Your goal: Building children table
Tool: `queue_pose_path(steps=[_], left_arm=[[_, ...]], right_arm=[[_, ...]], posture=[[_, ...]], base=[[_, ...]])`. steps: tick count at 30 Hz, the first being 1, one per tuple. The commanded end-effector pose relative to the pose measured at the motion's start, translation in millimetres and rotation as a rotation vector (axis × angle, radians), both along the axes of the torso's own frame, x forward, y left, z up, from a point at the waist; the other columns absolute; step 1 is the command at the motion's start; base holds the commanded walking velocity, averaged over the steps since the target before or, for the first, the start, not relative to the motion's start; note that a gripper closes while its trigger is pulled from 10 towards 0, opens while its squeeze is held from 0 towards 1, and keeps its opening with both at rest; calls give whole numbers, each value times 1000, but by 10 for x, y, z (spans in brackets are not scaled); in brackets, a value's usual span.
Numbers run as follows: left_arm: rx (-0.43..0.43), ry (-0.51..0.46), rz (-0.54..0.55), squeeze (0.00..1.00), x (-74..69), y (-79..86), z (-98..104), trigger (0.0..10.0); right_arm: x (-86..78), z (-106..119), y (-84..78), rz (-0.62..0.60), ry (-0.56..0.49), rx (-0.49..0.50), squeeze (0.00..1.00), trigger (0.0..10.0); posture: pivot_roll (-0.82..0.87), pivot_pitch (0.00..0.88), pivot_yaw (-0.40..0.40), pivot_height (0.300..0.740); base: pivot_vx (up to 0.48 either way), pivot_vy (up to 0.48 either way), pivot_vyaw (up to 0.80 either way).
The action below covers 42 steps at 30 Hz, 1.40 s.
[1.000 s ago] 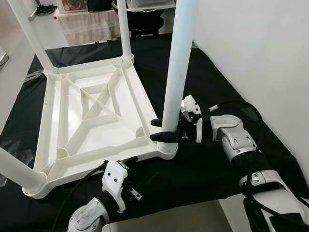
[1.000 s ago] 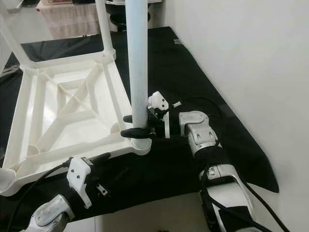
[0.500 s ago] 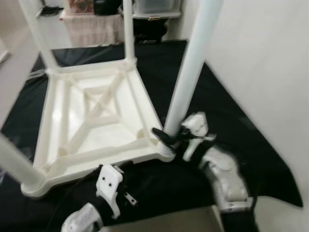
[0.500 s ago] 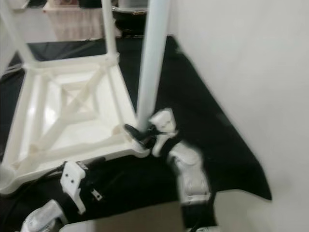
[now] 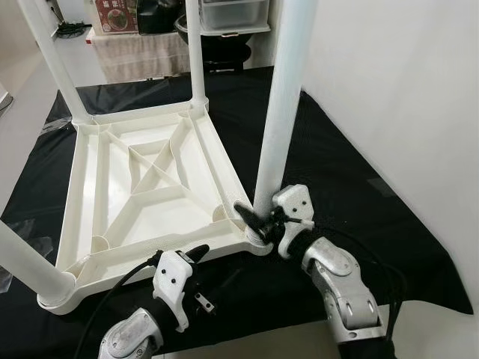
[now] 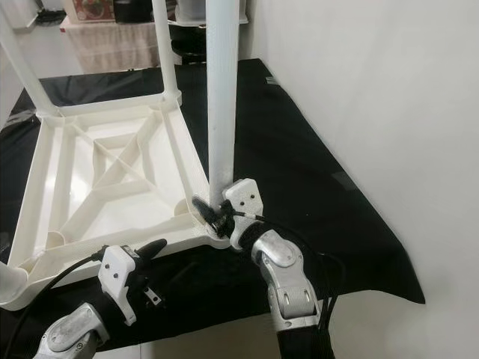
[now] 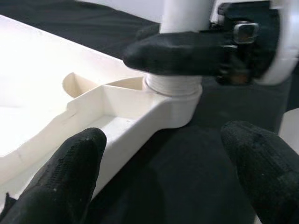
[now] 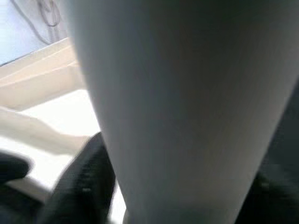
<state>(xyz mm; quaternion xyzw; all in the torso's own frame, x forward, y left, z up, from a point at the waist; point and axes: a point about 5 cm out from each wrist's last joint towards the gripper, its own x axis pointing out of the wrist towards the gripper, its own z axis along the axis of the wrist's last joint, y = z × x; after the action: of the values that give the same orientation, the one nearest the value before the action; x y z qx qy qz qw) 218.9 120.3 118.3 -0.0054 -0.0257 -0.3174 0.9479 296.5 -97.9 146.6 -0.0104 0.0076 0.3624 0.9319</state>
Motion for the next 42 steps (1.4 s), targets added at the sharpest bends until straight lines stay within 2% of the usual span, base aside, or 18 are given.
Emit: queue_pose_path(steps=[1,2,3,4,10,16,17,18,19,25,33,34,35,36,37,38,39,42], left_arm=[[-1,14,4,0,-7,-5,-42,10000],[-1,13,3,0,-4,-7,-41,10000],[0,12,2,0,0,-12,-38,10000],[0,12,0,0,4,-16,-36,10000],[-4,9,0,0,3,-35,-21,10000],[-7,9,4,0,-7,-41,-18,10000],[-8,9,6,0,-9,-40,-21,10000],[-8,9,6,0,-9,-40,-21,10000],[-9,10,8,0,-10,-38,-23,10000],[-13,10,15,0,-21,-46,-25,10000],[-20,13,17,0,-37,-50,-22,10000],[-22,13,16,0,-39,-51,-22,10000],[-22,14,15,0,-49,-49,-24,10000],[-22,14,15,0,-49,-49,-24,10000],[-22,14,14,0,-50,-41,-19,10000],[-22,14,14,0,-48,-30,-13,10000],[-22,14,14,0,-48,-30,-13,10000],[-18,15,19,0,-24,-7,-19,10000]], right_arm=[[-65,73,128,136,-10,45,1000,10000],[-64,102,133,186,-19,44,1000,10000],[-22,156,102,274,-41,21,51,10000],[19,200,66,349,-55,0,0,10000],[158,315,-83,575,-56,-76,0,10000],[319,452,-110,681,-31,-93,0,10000],[395,493,-91,693,-26,-94,0,4824],[395,493,-91,693,-26,-94,0,4824],[443,517,-77,699,-24,-97,0,0],[520,554,-72,732,-3,-90,0,0],[570,545,-157,652,-43,-122,0,0],[584,531,-176,591,-59,-132,0,0],[586,414,-156,329,-69,-93,0,0],[586,414,-156,329,-69,-93,0,0],[540,275,-163,8,-72,-76,0,0],[380,108,-163,-168,-32,-66,0,0],[380,108,-163,-168,-32,-66,0,0],[96,-79,23,-120,-6,-101,0,0]], posture=[[4,141,-23,740],[7,140,-23,740],[9,142,-24,740],[9,142,-24,740],[17,152,-28,740],[26,157,-40,740],[26,157,-40,740],[26,157,-40,740],[26,157,-40,740],[34,169,-54,740],[21,181,-54,740],[20,182,-55,740],[13,190,-76,740],[13,190,-76,740],[22,195,-74,740],[22,201,-70,740],[22,201,-70,740],[-3,192,-35,740]], base=[[0,0,0],[0,0,0],[0,0,0],[0,0,0],[0,0,0],[0,0,0],[0,0,0],[0,0,0],[0,0,0],[0,0,0],[0,0,0],[0,0,0],[0,0,0],[0,0,0],[0,0,0],[0,0,0],[0,0,0],[0,0,0]])
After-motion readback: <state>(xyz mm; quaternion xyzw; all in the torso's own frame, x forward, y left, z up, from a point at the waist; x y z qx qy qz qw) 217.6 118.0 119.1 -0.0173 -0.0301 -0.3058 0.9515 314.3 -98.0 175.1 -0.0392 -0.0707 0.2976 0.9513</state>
